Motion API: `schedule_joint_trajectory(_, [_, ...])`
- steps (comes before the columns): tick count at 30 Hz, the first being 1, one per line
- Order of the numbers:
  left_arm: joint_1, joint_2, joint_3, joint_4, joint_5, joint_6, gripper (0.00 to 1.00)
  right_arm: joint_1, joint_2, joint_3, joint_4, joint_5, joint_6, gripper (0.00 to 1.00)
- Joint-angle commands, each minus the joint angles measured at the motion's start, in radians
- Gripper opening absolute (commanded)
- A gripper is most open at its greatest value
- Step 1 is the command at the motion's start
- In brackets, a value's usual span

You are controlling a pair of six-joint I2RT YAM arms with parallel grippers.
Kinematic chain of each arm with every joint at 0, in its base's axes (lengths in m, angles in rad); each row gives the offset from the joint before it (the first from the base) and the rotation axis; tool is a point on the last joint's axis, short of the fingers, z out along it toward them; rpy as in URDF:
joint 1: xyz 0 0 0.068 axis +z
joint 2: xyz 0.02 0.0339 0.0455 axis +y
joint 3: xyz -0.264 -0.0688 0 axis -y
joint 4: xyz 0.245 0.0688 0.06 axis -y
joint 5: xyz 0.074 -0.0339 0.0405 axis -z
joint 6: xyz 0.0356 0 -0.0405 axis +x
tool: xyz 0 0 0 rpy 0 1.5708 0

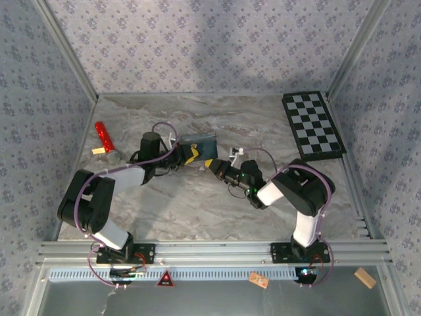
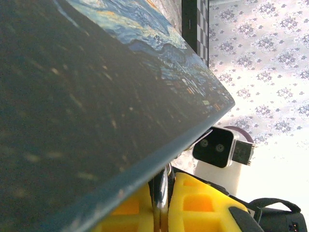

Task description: Unlock the padlock with the key

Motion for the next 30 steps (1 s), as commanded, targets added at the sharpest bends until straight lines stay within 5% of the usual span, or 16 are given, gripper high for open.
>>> schedule_joint_trajectory(1, [0.007,-0.011,0.019,0.106,0.035,0.006,0.0,-0.005,0.001,-0.011,0.052,-0.015,-0.008,0.0])
schedule_joint_trajectory(30, [0.0,-0.001,0.022,0.1,0.049,0.002,0.0,-0.004,-0.002,0.035,0.051,-0.028,-0.028,0.0])
